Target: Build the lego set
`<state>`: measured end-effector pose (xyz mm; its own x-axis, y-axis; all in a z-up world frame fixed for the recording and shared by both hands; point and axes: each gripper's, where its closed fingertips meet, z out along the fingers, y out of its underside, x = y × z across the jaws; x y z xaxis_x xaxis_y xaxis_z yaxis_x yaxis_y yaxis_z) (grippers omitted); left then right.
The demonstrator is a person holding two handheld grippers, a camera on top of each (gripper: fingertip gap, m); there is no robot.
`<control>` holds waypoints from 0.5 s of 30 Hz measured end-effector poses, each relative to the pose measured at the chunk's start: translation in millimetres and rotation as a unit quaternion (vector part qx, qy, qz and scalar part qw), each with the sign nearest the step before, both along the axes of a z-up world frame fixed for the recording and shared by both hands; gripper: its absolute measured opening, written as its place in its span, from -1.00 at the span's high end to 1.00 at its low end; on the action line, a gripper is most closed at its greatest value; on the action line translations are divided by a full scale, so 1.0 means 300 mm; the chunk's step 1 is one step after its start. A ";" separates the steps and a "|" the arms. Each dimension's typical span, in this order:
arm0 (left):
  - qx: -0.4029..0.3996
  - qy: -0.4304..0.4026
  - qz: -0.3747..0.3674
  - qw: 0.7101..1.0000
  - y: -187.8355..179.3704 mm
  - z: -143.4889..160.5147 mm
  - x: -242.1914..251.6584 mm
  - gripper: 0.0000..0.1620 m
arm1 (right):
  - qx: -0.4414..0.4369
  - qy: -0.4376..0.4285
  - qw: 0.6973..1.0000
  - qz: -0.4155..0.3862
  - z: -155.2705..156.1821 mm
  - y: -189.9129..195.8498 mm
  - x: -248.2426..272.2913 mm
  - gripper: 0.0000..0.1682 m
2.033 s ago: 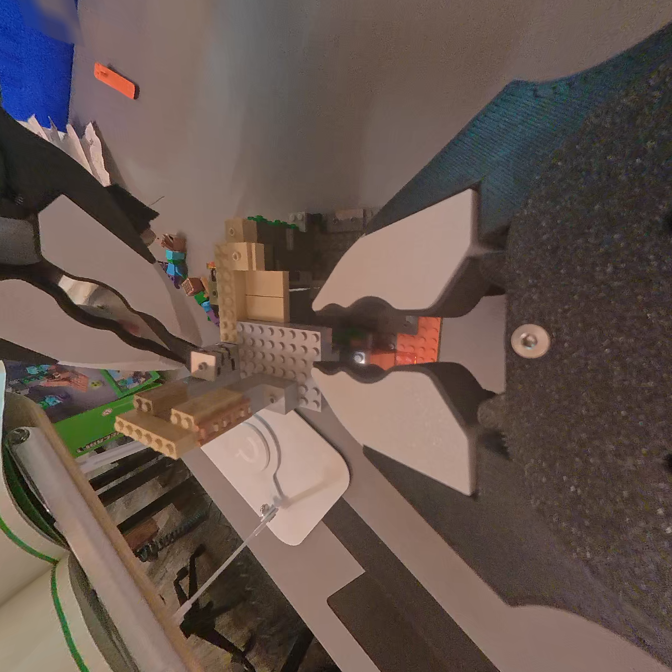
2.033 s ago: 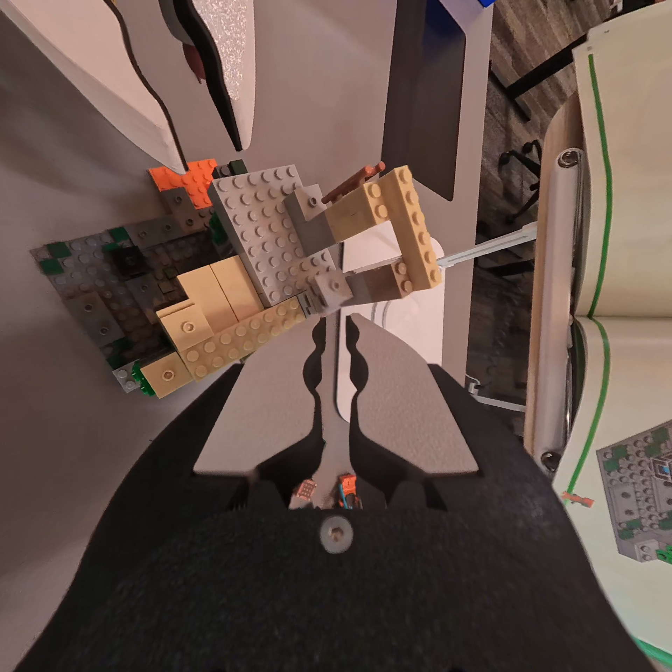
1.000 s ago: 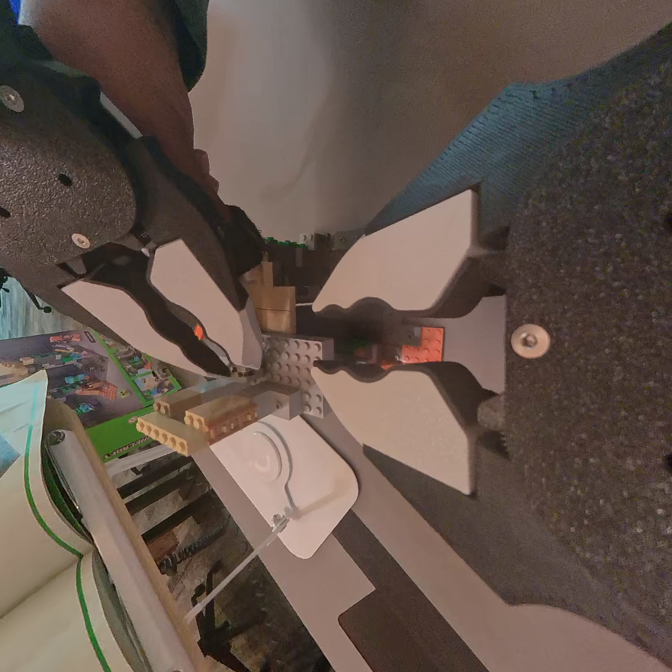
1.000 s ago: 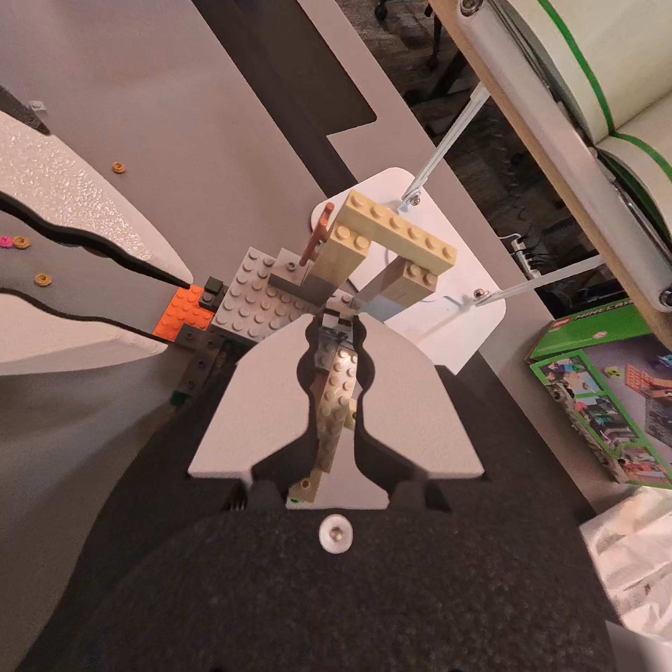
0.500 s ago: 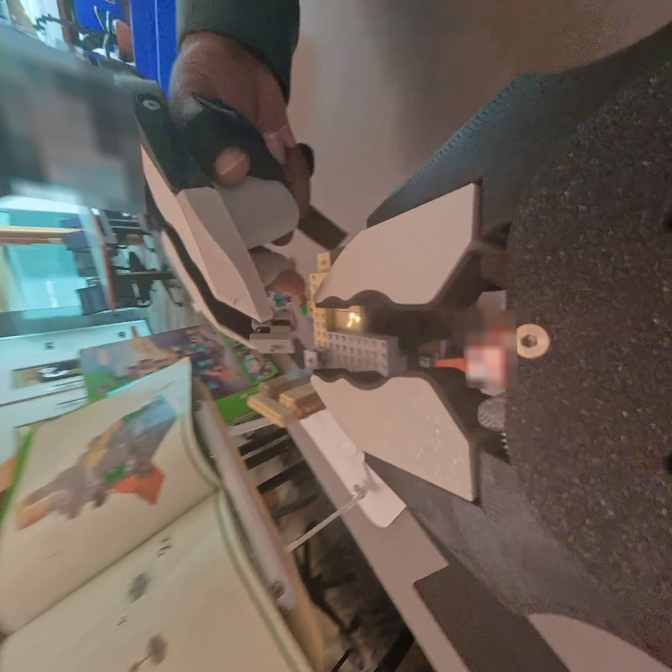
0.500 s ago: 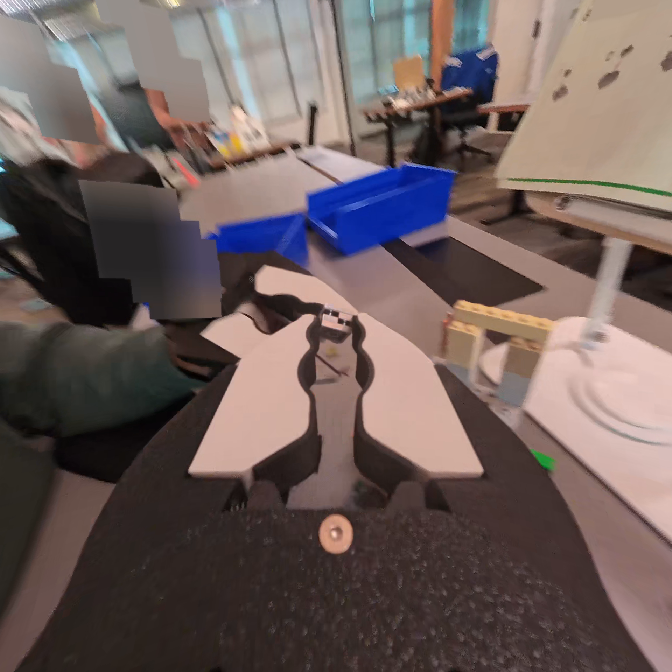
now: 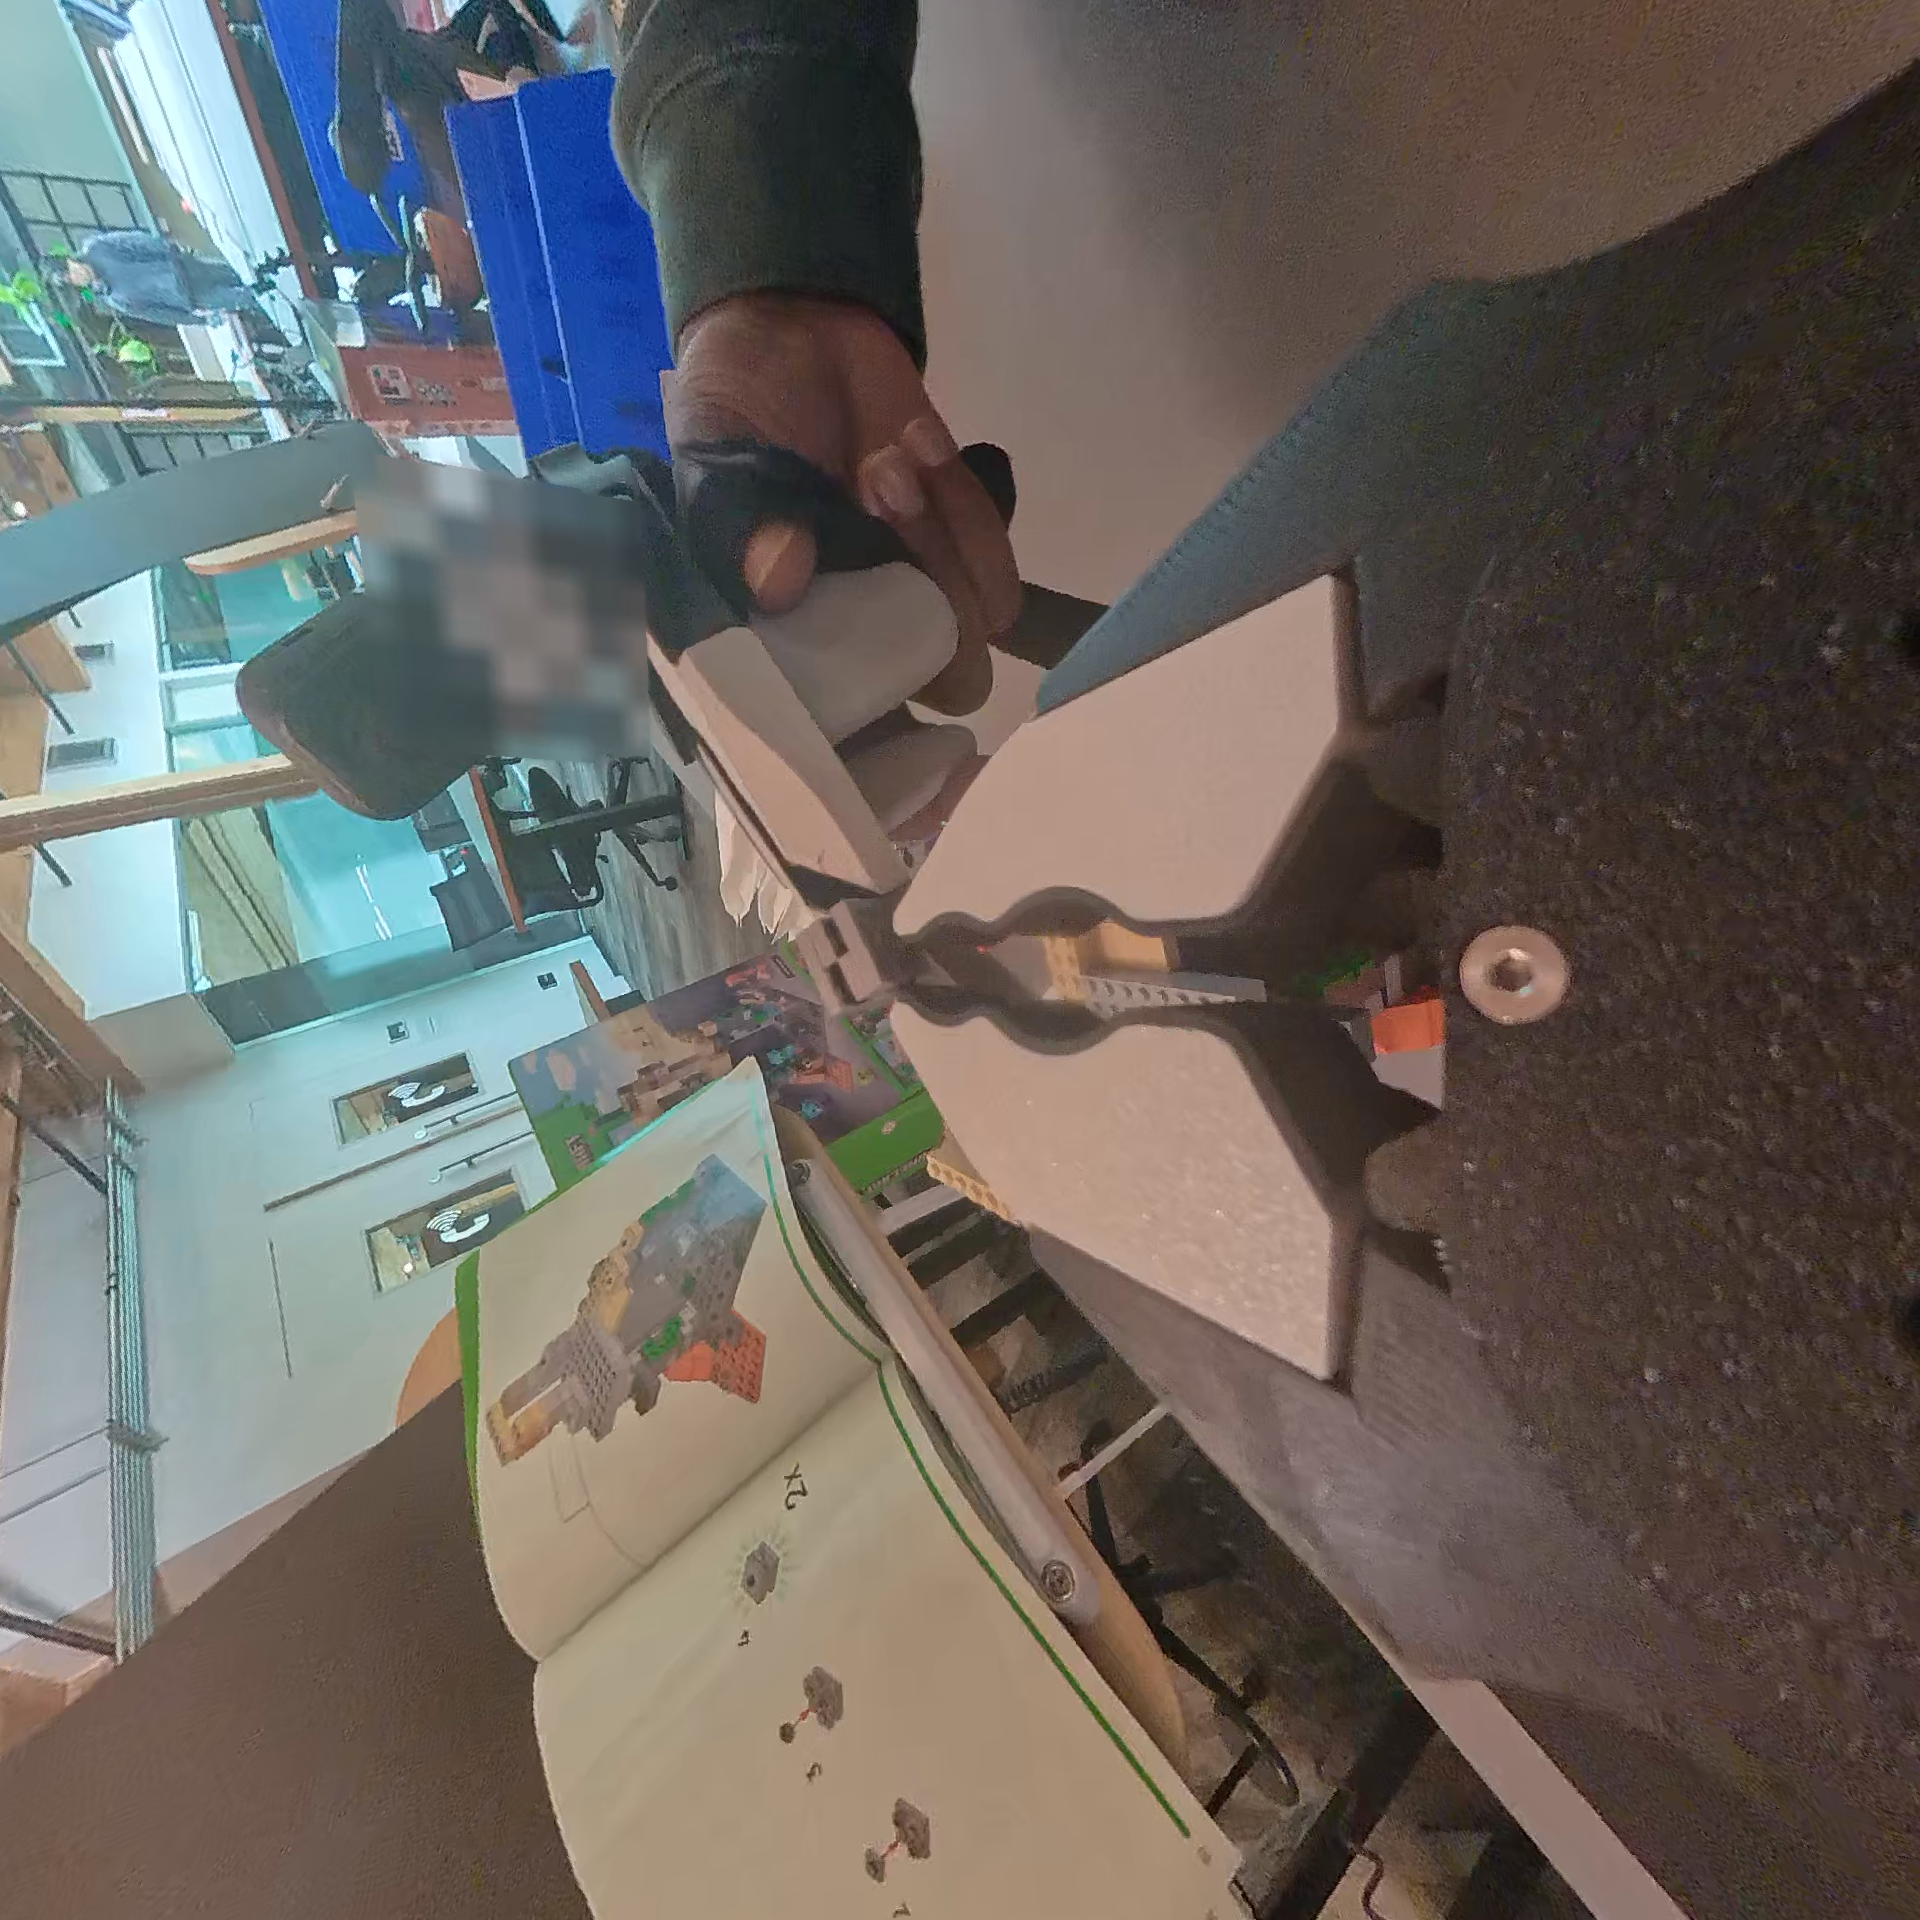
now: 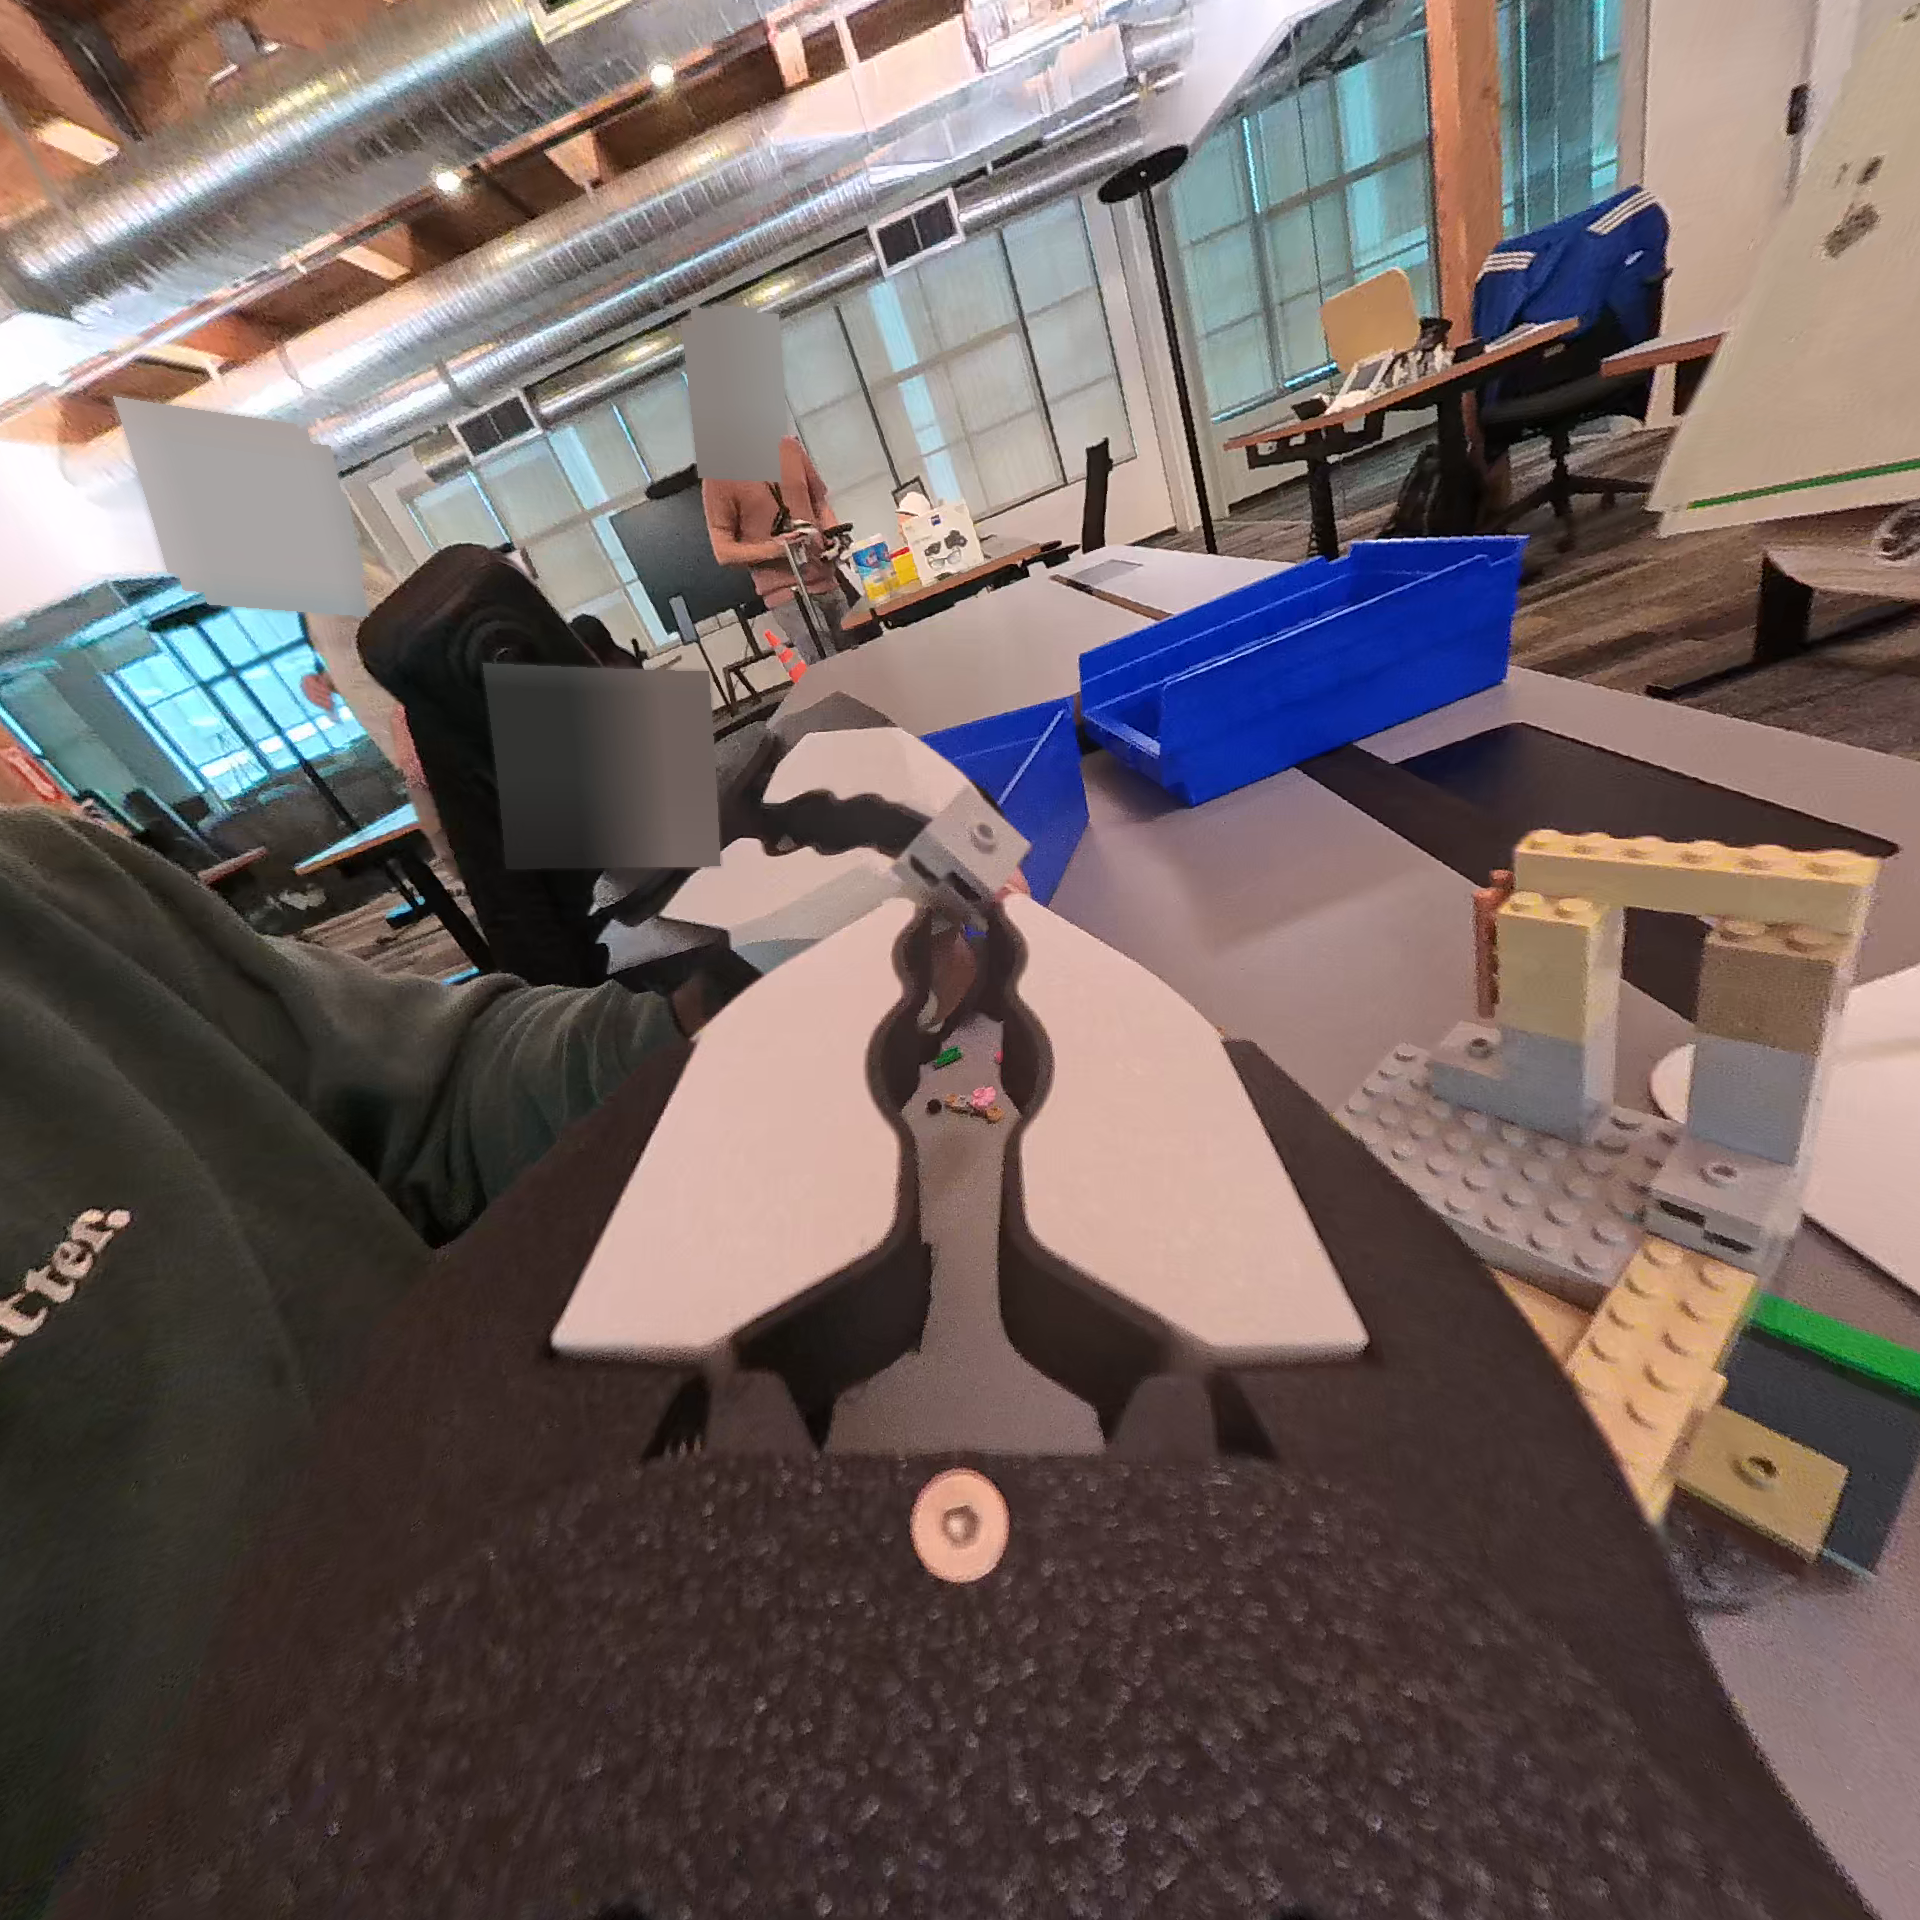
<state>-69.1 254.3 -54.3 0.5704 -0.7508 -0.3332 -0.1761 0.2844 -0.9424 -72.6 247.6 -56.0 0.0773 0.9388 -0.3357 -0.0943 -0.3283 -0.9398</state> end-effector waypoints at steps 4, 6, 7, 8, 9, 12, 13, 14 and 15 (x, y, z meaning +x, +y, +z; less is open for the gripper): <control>0.005 0.011 -0.001 1.000 0.001 -0.013 0.007 0.94 | 0.022 -0.029 0.999 -0.004 -0.003 -0.001 -0.002 0.88; 0.002 0.012 -0.003 1.000 0.005 -0.018 0.006 0.94 | 0.031 -0.042 0.999 -0.004 -0.006 0.001 -0.003 0.88; 0.005 0.016 -0.002 1.000 0.007 -0.021 0.004 0.96 | 0.035 -0.048 0.998 -0.003 -0.006 0.000 -0.003 0.88; 0.011 0.022 0.003 1.000 0.010 -0.024 0.001 0.98 | 0.037 -0.056 0.998 0.000 -0.009 -0.003 -0.004 0.87; 0.018 0.028 0.007 0.999 0.012 -0.026 0.000 0.99 | 0.035 -0.065 0.997 0.005 -0.013 -0.006 -0.006 0.84; 0.025 0.039 0.012 0.999 0.015 -0.035 0.001 1.00 | 0.027 -0.085 0.996 0.006 -0.023 -0.006 -0.009 0.81; 0.025 0.042 0.015 0.999 0.018 -0.040 0.001 1.00 | 0.026 -0.091 0.995 0.005 -0.027 -0.005 -0.010 0.81; 0.026 0.048 0.018 0.998 0.022 -0.045 -0.001 1.00 | 0.025 -0.097 0.995 0.005 -0.030 -0.006 -0.010 0.81; 0.030 0.054 0.022 0.998 0.025 -0.050 -0.001 1.00 | 0.023 -0.102 0.995 0.007 -0.033 -0.008 -0.011 0.80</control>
